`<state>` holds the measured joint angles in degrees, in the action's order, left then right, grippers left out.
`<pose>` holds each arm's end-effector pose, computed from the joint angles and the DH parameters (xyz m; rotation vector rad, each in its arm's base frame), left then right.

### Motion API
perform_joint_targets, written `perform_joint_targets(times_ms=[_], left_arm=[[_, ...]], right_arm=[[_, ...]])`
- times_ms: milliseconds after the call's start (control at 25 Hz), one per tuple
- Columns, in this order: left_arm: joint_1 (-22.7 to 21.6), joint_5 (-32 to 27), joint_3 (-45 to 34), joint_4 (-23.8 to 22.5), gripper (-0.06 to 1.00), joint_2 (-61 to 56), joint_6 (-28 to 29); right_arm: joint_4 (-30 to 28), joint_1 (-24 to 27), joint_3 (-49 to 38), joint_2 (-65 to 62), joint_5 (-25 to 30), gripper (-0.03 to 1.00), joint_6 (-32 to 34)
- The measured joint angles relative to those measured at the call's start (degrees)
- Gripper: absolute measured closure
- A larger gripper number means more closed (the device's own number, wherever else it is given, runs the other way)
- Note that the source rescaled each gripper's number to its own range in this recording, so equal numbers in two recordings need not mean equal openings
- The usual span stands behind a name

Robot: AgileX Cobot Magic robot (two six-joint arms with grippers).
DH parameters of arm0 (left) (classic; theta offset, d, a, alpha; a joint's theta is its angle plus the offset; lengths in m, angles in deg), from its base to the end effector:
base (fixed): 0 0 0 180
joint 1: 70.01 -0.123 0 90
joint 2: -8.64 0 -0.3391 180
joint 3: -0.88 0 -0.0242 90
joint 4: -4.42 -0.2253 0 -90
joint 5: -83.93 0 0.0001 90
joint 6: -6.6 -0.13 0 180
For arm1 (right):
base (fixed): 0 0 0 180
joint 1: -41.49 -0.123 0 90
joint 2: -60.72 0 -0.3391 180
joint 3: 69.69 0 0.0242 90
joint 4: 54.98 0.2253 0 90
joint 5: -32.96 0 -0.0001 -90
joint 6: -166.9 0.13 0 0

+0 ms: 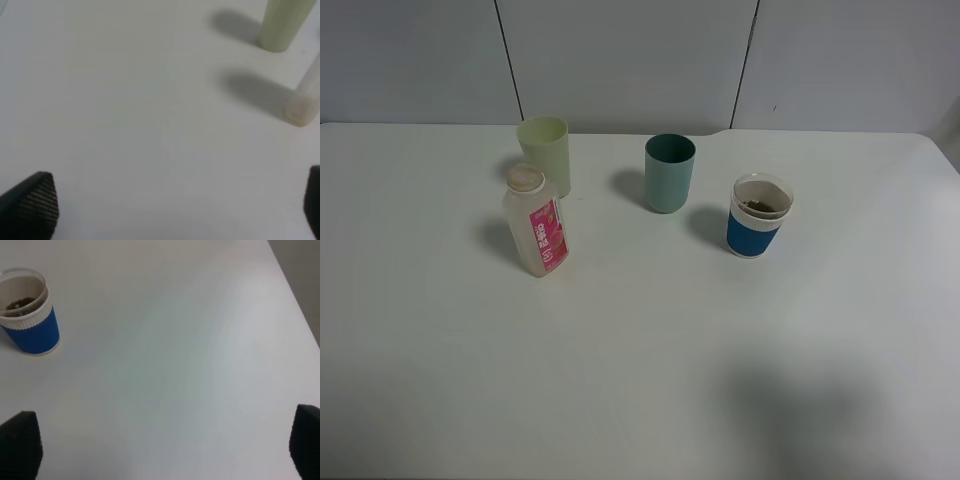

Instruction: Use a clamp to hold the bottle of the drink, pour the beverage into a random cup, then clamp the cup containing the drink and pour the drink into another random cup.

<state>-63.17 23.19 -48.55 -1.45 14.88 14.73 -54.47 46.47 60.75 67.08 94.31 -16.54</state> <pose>-0.0469 0.0173 0.2495 -0.0282 2.0276 -0.0426 -0.0482 0.0052 0.2472 0.0270 2.0475 -0.0810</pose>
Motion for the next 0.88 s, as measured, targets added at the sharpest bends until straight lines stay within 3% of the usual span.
perform_joint_targets(times_ms=[880], left_arm=[[0.3, 0.0, 0.0, 0.0, -0.06, 0.0, -0.2]], right_arm=[[0.0, 0.0, 0.0, 0.0, 0.0, -0.03, 0.0]])
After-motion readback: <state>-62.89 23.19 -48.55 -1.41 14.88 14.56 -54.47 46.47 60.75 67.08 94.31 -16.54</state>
